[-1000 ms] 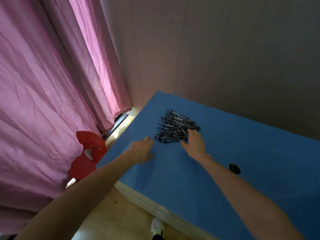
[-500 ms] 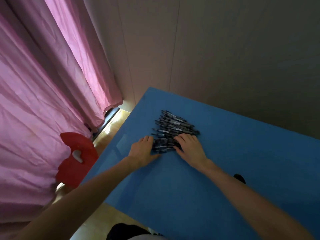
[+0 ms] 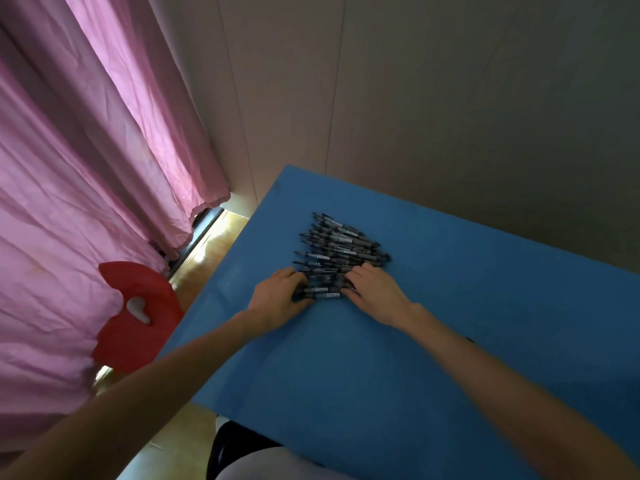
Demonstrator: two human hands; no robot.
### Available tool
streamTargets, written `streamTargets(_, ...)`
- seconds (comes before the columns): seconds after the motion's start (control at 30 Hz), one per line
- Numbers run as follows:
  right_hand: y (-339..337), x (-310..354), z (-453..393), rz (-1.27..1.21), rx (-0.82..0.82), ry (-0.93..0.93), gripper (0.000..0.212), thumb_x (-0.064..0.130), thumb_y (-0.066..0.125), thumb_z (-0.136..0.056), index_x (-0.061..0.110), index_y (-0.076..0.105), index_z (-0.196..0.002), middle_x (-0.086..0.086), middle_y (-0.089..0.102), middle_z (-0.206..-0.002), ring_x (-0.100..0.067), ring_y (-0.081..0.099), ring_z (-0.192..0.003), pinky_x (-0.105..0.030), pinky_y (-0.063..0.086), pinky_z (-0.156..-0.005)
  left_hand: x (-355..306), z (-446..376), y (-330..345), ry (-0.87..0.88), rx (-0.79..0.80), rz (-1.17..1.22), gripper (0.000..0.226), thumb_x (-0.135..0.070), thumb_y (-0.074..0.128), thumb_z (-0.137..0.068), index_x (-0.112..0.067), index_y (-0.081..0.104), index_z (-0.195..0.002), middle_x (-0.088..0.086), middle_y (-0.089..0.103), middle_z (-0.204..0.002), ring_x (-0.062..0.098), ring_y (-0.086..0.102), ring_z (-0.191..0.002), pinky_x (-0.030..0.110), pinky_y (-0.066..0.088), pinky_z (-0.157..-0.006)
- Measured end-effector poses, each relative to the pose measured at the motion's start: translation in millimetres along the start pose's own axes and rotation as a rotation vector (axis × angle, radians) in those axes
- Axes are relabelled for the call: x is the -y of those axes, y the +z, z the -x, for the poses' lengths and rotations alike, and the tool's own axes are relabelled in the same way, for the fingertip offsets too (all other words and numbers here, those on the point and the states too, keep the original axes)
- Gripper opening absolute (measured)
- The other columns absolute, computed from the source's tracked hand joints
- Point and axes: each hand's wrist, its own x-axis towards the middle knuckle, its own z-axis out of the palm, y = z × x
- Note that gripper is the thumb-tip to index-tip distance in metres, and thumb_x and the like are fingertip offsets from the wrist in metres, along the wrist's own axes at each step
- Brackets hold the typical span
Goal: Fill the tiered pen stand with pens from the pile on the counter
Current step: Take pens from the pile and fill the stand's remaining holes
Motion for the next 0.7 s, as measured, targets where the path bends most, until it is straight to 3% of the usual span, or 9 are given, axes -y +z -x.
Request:
streamTargets(0.1,-0.4,3.3,2.7,-0.017,0.014,0.024,0.027,0.039,0.048,-0.105,0.015,0.061,-0.102,0.001,0.06,-0.099,-0.017,0.051,-0.091,-0.034,0.048,-0.079,-0.2,-1.3,-0.1,0.041,0.035,-0.045,0.042,-0.055,0.066,-0.088,-0.028,0.058,-0.118,-0.007,0.054,-0.117,0.016,0.051,-0.113,0.033,0.051,-0.081)
streamTargets(0.33,-9.2,9.2,11.7,-0.149,0.104,0.118,0.025,0.039,0.044,-0.107,0.023,0.042,-0.089,0.009,0.045,-0.089,-0.012,0.043,-0.084,-0.029,0.041,-0.074,-2.0,-2.9,0.6,0.064,0.057,-0.039,0.068,-0.075,0.063,-0.08,-0.029,0.061,-0.131,-0.008,0.054,-0.123,0.014,0.051,-0.115,0.034,0.052,-0.087)
streamTargets(0.43,-5.5,9.8,15.5,-0.257,0.107,0.183,0.03,0.039,0.044,-0.107,0.019,0.043,-0.084,0.007,0.044,-0.083,-0.014,0.043,-0.077,-0.029,0.038,-0.068,-3.3,-2.1,1.1,0.085,0.057,-0.038,0.062,-0.067,0.068,-0.082,-0.029,0.06,-0.131,-0.009,0.054,-0.122,0.013,0.05,-0.116,0.033,0.052,-0.086)
streamTargets(0.57,-1.6,9.0,26.1,-0.423,-0.019,0.297,0.028,0.037,0.045,-0.107,0.022,0.044,-0.084,0.006,0.047,-0.081,-0.009,0.043,-0.069,-0.027,0.034,-0.059,-6.4,-0.4,3.8,0.088,0.062,0.038,0.039,-0.05,0.071,-0.088,-0.028,0.06,-0.117,-0.008,0.054,-0.116,0.015,0.055,-0.106,0.033,0.051,-0.08)
streamTargets(0.7,-0.1,8.2,37.0,-0.481,-0.099,0.387,0.024,0.035,0.046,-0.107,0.021,0.044,-0.087,0.009,0.045,-0.079,-0.009,0.044,-0.065,-0.024,0.034,-0.056,-2.2,-1.4,1.2,0.157,0.048,0.047,0.029,-0.043,0.071,-0.091,-0.026,0.066,-0.114,-0.009,0.06,-0.111,0.016,0.059,-0.102,0.033,0.052,-0.079)
